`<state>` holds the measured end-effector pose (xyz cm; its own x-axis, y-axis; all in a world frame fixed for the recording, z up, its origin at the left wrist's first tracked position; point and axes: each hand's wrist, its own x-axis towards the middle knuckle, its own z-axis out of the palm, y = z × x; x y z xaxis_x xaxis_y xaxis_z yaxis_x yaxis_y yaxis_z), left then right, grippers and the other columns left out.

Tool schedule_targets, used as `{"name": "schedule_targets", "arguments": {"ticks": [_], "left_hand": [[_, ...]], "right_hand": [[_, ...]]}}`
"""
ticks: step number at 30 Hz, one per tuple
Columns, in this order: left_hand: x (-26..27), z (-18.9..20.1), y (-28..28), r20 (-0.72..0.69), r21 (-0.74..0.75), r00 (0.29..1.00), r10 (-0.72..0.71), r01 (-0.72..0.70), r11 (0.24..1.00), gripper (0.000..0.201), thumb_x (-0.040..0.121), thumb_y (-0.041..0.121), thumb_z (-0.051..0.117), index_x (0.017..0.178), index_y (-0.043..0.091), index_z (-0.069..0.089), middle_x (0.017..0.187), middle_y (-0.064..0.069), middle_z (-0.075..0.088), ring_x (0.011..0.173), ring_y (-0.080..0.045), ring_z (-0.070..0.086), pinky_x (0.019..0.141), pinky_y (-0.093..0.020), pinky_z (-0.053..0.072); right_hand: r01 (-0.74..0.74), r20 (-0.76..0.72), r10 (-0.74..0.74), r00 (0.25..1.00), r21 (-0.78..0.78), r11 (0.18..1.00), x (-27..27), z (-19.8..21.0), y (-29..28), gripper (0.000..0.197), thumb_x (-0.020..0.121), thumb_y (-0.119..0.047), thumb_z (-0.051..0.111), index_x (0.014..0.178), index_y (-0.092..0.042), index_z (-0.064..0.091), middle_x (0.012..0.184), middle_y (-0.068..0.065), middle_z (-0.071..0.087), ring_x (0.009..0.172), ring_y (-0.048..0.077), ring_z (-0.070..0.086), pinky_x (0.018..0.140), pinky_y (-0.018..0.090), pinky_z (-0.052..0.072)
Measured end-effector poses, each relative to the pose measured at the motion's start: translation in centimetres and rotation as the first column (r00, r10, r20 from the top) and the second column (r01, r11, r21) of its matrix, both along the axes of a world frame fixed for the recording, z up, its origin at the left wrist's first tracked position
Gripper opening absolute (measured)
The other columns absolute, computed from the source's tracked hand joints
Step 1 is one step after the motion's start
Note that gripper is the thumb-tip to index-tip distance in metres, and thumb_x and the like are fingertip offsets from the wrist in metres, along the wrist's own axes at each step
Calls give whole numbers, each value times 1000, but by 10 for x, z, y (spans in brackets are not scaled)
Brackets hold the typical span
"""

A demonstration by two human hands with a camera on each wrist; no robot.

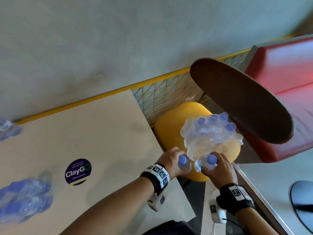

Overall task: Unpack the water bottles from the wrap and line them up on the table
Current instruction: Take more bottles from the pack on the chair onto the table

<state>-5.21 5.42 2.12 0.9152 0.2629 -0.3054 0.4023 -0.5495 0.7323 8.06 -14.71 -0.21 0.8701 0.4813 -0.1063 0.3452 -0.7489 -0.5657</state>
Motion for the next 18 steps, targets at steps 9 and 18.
{"name": "schedule_targets", "arguments": {"ticks": [9, 18], "left_hand": [[-237, 16, 145, -98, 434, 935, 341, -268, 860, 51, 56, 68, 74, 91, 32, 65, 88, 15, 64, 95, -19, 58, 80, -34, 52], [-387, 28, 245, -170, 506, 803, 571, -426, 750, 34, 63, 55, 69, 91, 41, 55, 88, 19, 57, 109, -21, 52, 115, -67, 21]], "right_hand": [[-493, -83, 492, 867, 7, 870, -167, 4, 139, 49, 56, -62, 77, 92, -37, 57, 90, -15, 58, 76, 9, 59, 65, 29, 52], [-743, -83, 739, 669, -32, 669, -344, -2, 286, 64, 56, -67, 72, 110, -36, 54, 103, -15, 56, 91, 11, 61, 72, 33, 53]]}}
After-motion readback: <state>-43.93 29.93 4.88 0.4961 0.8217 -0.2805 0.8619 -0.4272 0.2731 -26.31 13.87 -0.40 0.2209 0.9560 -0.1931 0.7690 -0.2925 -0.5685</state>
